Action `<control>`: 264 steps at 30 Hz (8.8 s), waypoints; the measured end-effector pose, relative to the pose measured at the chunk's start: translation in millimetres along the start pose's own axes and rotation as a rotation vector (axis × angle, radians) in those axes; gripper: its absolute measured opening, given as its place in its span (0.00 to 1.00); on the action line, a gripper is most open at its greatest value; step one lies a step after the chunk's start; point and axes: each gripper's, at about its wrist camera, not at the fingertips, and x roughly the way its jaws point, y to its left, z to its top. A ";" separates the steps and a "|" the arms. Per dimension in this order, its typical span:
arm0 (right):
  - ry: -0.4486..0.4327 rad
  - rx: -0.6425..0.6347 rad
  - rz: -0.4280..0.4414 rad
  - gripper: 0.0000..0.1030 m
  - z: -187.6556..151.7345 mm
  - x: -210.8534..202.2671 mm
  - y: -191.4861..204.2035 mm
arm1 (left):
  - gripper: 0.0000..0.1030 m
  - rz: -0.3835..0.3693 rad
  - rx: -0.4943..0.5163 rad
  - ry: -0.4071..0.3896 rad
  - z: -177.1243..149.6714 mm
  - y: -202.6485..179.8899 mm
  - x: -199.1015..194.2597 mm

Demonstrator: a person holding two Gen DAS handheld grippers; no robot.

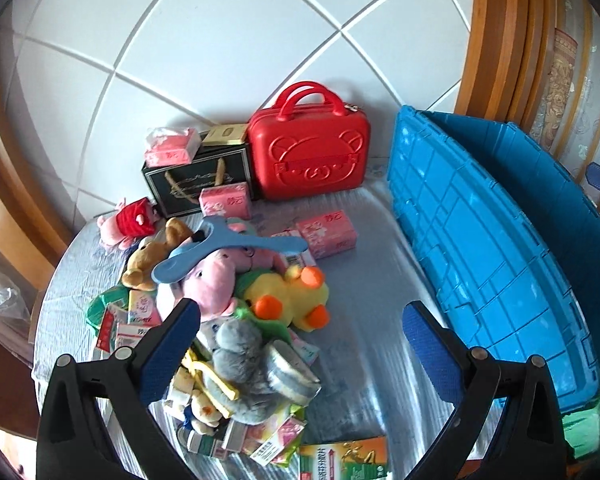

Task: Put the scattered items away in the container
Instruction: 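Move both tools away from the crate back over the pile, then grasp the white cube box with the left tool while the right tool grasps the Buluofen box, then lift and carry the white box and Buluofen box over the blue crate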

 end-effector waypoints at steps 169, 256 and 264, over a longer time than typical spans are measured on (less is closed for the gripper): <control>0.137 -0.275 0.313 0.89 -35.0 33.2 192.2 | 0.50 0.154 -0.471 -0.190 -96.9 215.3 -135.0; -0.111 0.111 -0.003 0.89 24.2 -63.7 -132.7 | 0.50 -0.130 0.036 -0.223 123.9 -136.3 -62.6; -0.117 0.152 -0.068 0.89 24.2 -72.4 -165.6 | 0.50 -0.179 0.105 -0.210 138.5 -183.9 -44.6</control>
